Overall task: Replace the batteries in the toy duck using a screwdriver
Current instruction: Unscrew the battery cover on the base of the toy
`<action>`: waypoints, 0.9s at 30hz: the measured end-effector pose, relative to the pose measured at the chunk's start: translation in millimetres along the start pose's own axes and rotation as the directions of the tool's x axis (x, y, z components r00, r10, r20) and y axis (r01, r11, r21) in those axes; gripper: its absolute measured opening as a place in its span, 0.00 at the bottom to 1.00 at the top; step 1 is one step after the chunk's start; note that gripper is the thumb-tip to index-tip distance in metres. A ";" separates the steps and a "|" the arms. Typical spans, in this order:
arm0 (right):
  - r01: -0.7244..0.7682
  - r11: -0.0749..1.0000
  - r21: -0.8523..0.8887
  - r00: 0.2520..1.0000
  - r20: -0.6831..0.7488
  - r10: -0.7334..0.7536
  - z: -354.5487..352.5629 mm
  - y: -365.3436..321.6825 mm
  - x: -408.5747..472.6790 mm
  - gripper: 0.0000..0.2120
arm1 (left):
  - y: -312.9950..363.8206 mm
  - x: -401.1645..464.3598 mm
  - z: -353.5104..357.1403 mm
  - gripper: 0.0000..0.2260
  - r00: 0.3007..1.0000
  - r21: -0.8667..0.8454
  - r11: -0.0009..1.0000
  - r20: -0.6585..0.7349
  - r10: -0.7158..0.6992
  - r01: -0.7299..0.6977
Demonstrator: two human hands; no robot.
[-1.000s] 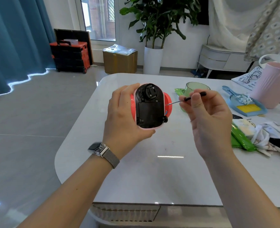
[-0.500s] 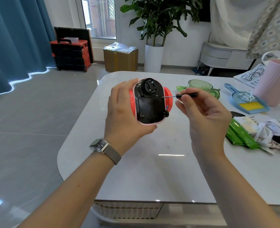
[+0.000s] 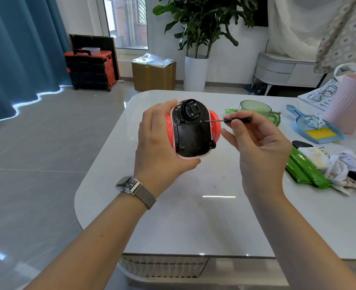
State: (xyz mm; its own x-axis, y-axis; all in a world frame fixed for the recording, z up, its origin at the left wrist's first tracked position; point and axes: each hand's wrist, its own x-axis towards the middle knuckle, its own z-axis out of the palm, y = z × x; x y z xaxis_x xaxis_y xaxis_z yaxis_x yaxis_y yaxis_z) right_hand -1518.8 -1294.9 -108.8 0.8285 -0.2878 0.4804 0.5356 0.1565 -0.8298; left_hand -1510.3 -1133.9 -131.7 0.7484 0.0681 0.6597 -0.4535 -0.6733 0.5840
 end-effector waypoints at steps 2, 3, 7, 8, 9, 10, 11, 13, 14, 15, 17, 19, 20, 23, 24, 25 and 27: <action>-0.004 1.000 0.005 1.000 -0.001 0.004 0.6 0.1 0.0 0.07 | -0.2 -0.4 0.4 0.48 1.000 0.001 1.000 -0.002 0.000 0.000; -0.005 1.000 0.007 1.000 -0.002 0.005 0.7 0.2 0.2 0.07 | -0.4 -0.4 0.6 0.48 1.000 0.003 1.000 -0.002 0.000 0.000; -0.006 1.000 -0.001 1.000 0.002 0.006 0.5 0.5 0.3 0.07 | -0.7 -0.2 1.1 0.48 1.000 0.006 1.000 -0.005 0.001 -0.001; -0.005 1.000 -0.006 1.000 0.005 0.005 0.4 0.6 0.1 0.07 | -0.6 0.0 0.9 0.48 1.000 0.006 1.000 -0.005 0.001 -0.001; -0.003 1.000 -0.011 1.000 0.006 0.003 0.4 0.8 -0.2 0.07 | -0.6 0.0 0.7 0.48 1.000 0.008 1.000 -0.004 0.000 0.000; -0.002 1.000 -0.016 1.000 0.005 0.002 0.5 0.8 -0.2 0.07 | -0.4 0.0 0.5 0.48 1.000 0.010 1.000 -0.004 0.001 -0.001; -0.001 1.000 -0.018 1.000 0.003 0.001 0.6 1.0 -0.1 0.07 | -0.4 -0.2 0.5 0.48 1.000 0.011 1.000 -0.004 0.002 -0.002; -0.001 1.000 -0.009 1.000 -0.001 0.001 0.8 1.2 0.4 0.07 | -0.7 -0.6 0.8 0.48 1.000 0.008 1.000 -0.003 0.002 -0.002; 0.000 1.000 -0.005 1.000 -0.001 0.000 0.8 1.1 0.6 0.07 | -0.7 -0.8 1.0 0.48 1.000 0.006 1.000 -0.002 0.002 -0.002; 0.001 1.000 -0.008 1.000 -0.001 -0.001 0.7 1.4 0.7 0.07 | -0.8 -0.8 1.0 0.48 1.000 0.005 1.000 -0.002 0.002 -0.002; 0.004 1.000 -0.020 1.000 0.001 -0.004 0.4 1.4 0.7 0.07 | -0.9 -0.6 1.1 0.48 1.000 0.004 1.000 0.000 0.003 -0.003; 0.005 1.000 -0.030 1.000 0.002 -0.005 0.0 1.4 0.4 0.07 | -1.2 -0.5 1.3 0.48 1.000 0.003 1.000 -0.002 0.005 -0.005; 0.007 0.999 -0.033 1.000 0.003 -0.007 -0.1 1.4 0.3 0.07 | -1.2 -0.5 1.5 0.48 1.000 0.004 1.000 -0.002 0.005 -0.005; 0.016 0.999 -0.039 1.000 0.009 -0.016 -0.1 1.7 0.1 0.07 | -1.5 -0.6 2.0 0.48 1.000 0.006 1.000 -0.001 0.004 -0.004; 0.019 0.999 -0.040 1.000 0.010 -0.018 0.1 1.5 0.1 0.07 | -1.4 -0.6 2.1 0.48 1.000 0.007 1.000 -0.001 0.004 -0.004; 0.023 0.999 -0.043 1.000 0.012 -0.023 0.1 1.3 0.3 0.07 | -1.5 -0.5 2.0 0.48 1.000 0.007 1.000 0.000 0.004 -0.004; 0.034 0.998 -0.058 0.999 0.018 -0.033 0.1 0.5 0.3 0.07 | -1.3 -0.7 1.8 0.48 1.000 0.007 1.000 0.002 0.004 -0.004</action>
State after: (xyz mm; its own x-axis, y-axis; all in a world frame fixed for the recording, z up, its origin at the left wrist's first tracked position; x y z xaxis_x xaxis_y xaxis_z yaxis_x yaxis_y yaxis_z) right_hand -1518.2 -1294.8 -109.2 0.8130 -0.2756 0.5129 0.5535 0.0919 -0.8278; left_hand -1509.3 -1134.4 -133.8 0.7473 0.0638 0.6614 -0.4534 -0.6787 0.5778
